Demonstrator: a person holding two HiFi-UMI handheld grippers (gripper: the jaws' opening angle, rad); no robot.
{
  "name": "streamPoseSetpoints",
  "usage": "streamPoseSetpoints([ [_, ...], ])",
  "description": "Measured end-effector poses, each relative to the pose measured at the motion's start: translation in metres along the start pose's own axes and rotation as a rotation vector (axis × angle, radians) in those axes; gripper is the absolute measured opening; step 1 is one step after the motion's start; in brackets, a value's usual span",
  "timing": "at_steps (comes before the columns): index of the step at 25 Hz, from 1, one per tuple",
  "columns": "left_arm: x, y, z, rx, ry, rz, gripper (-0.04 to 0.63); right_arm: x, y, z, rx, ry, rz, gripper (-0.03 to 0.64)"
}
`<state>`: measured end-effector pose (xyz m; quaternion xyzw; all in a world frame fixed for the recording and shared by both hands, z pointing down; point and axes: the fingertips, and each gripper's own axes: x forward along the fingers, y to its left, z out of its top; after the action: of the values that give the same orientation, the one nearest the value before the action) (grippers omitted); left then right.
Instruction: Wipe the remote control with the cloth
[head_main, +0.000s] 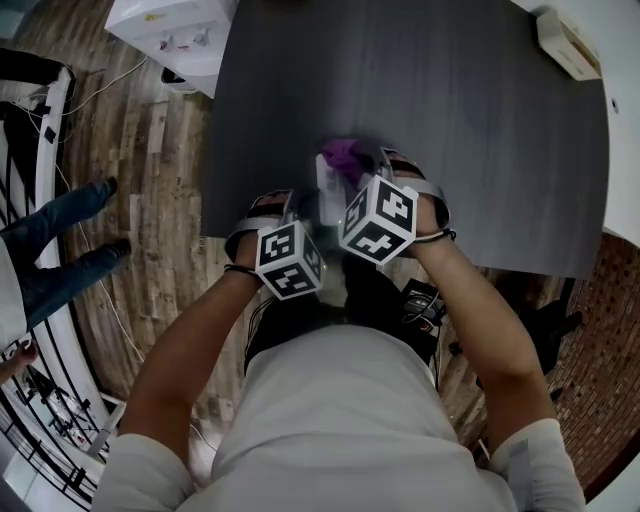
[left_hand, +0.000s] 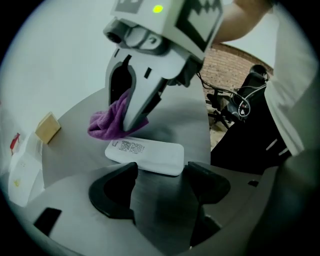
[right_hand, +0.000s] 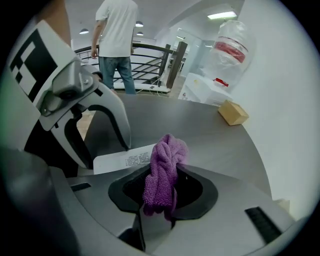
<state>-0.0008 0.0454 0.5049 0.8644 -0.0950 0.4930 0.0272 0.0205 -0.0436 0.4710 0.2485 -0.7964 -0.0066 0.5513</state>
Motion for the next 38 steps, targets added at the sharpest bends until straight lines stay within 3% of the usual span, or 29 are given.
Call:
streamPoseSetpoints([
  [9, 0.004, 0.007, 0.0, -0.063, -0.002, -0.028, 0.318, -0.018, 0.05, -0.017, 0.002, 0.013, 0.046, 0.121],
  [17, 0.005, 0.006, -0.001, -0.104, 0.009, -0.047, 0.319, -0.033, 0.086, -0.029, -0.002, 0.019, 0.151, 0.121],
  [24, 0.004, 0.006, -0.002, -0.098, 0.003, -0.036, 0.319, -0.043, 0.111, -0.036, 0.121, -0.006, 0.253, 0.121],
  [29, 0.001, 0.005, -0.004, -0.113, -0.017, -0.005, 0.318, -0.057, 0.107, -0.04, 0.107, -0.05, 0.31, 0.121],
  [31, -0.004, 0.003, -0.009, -0.169, -0.026, 0.0, 0.318, -0.061, 0.088, -0.037, 0.099, -0.06, 0.28, 0.121],
  [34, -0.019, -0.01, -0.012, -0.332, -0.082, -0.024, 0.318, -0.055, 0.038, -0.028, 0.087, -0.059, 0.142, 0.121],
  [38, -0.034, -0.048, 0.01, -0.575, -0.188, -0.169, 0.316, -0.032, -0.024, 0.017, -0.053, -0.078, -0.059, 0.121],
])
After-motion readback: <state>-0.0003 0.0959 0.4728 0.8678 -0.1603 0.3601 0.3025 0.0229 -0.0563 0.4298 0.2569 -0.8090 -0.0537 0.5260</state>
